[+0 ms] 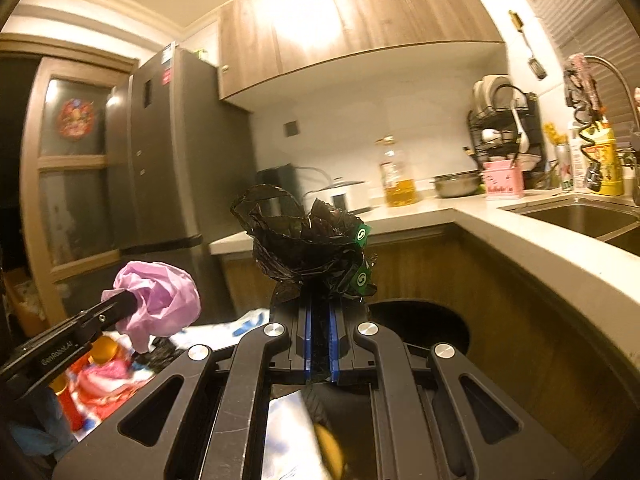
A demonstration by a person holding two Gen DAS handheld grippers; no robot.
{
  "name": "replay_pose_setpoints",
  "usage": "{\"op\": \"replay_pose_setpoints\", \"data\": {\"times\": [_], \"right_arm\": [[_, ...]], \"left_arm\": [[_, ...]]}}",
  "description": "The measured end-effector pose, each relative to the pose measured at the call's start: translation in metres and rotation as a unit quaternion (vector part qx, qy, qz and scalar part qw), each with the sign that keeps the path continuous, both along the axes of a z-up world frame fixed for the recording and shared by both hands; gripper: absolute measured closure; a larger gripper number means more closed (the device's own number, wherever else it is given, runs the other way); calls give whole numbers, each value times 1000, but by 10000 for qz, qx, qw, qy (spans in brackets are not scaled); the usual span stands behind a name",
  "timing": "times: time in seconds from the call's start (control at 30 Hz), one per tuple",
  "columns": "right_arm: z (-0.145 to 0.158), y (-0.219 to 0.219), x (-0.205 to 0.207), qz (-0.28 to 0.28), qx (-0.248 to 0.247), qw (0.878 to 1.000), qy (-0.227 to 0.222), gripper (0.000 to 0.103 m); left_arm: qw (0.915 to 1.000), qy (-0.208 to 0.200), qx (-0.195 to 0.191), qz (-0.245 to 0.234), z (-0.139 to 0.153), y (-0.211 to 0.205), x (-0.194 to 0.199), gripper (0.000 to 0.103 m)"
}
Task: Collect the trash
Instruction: 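Carry the black bag and lilac bag over the black trash bin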
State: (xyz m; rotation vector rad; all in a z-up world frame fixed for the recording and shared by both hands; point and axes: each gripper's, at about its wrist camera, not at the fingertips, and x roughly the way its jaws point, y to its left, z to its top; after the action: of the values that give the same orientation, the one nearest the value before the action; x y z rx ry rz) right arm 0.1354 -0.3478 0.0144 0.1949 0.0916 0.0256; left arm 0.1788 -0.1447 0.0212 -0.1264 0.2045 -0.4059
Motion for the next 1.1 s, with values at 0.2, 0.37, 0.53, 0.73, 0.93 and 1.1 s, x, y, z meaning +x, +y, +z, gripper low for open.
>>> {"op": "replay_pose_setpoints", "data": {"times": [0.2,0.37,0.53,0.73,0.93,1.1], "right_arm": [[0,-24,20,-279,-15,9996,-69,95],[-5,-36,37,-369,-37,9993,-20,95],[-5,-41,50,-400,-110,9991,-32,95],[-11,-47,65,-345,-119,9993,46,95],[-15,-52,75,-338,-79,9994,55,90],[-20,-56,84,-350,-4,9993,157,81]], "left_arm": [[9995,-3,17,-325,-1,-46,38,103],[9987,113,28,-504,-10,-73,61,103],[9974,156,16,-702,-16,-90,77,102],[9964,280,-7,-801,-24,-101,93,102],[9946,415,-23,-946,-33,-106,106,102],[9937,521,-69,-992,-39,-110,114,102]]}}
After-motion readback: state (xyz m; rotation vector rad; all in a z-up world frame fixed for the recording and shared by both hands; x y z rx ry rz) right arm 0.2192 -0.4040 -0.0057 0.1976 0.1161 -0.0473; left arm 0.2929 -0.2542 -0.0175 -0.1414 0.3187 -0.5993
